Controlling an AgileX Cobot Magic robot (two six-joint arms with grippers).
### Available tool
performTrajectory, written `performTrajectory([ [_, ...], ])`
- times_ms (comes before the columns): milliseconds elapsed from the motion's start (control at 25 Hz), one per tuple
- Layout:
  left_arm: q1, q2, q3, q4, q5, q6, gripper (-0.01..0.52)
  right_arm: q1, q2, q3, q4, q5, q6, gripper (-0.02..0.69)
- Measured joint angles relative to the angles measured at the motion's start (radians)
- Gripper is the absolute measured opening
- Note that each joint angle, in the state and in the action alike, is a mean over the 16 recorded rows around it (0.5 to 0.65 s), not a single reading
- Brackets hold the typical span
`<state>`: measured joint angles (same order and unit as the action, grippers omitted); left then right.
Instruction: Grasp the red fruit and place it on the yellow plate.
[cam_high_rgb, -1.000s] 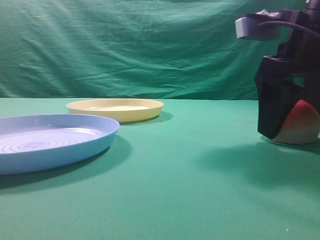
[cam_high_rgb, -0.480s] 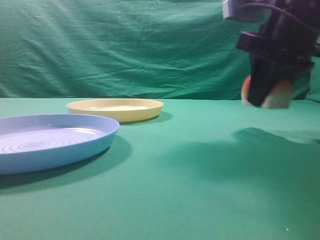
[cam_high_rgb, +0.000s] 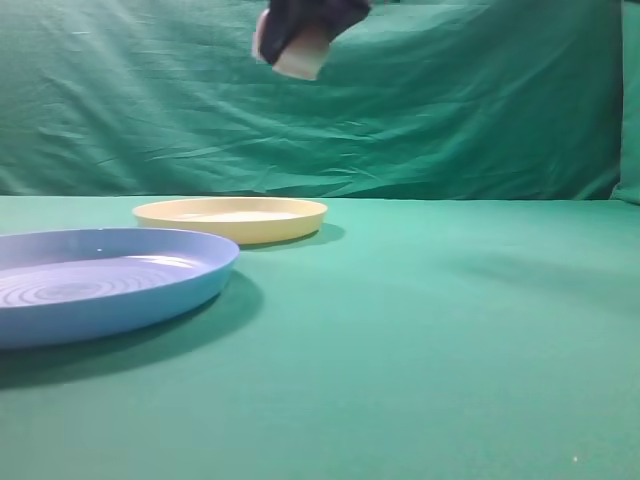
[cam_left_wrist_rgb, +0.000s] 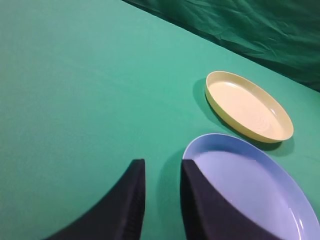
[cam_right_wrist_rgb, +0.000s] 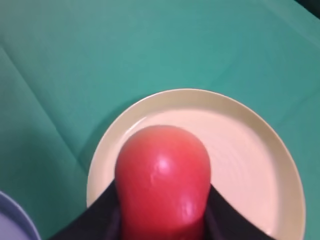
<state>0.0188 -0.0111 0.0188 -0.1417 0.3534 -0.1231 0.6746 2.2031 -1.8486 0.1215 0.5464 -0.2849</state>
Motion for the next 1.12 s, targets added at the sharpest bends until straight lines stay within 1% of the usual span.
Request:
performTrajectory([
  [80,0.000,0.000,0.000,0.000,0.000,0.000,0.157,0.008,0.047,-0.034,-0.006,-0.005,0.000,0.311],
  [280,0.000,0.000,0.000,0.000,0.000,0.000,0.157,0.013,0.118,-0.083,-0.025,-0.013,-0.001,0.444],
  [440,0.000,0.000,0.000,0.000,0.000,0.000,0.157,0.013,0.134,-0.119,-0.056,0.019,0.007,0.550],
  [520,0.000,0.000,0.000,0.000,0.000,0.000,0.157,0.013,0.131,-0.146,-0.077,0.056,0.020,0.585],
  [600,0.000,0.000,0.000,0.000,0.000,0.000,0.157,0.013,0.119,-0.180,-0.101,0.111,0.037,0.592],
  [640,0.000,0.000,0.000,0.000,0.000,0.000,0.157,0.013,0.110,-0.199,-0.114,0.145,0.047,0.582],
  [720,0.000,0.000,0.000,0.000,0.000,0.000,0.157,0.013,0.088,-0.241,-0.142,0.224,0.067,0.534],
  [960,0.000,0.000,0.000,0.000,0.000,0.000,0.157,0.013,-0.017,-0.360,-0.228,0.485,0.159,0.300],
  [1120,0.000,0.000,0.000,0.000,0.000,0.000,0.157,0.013,-0.120,-0.399,-0.267,0.616,0.227,0.142],
])
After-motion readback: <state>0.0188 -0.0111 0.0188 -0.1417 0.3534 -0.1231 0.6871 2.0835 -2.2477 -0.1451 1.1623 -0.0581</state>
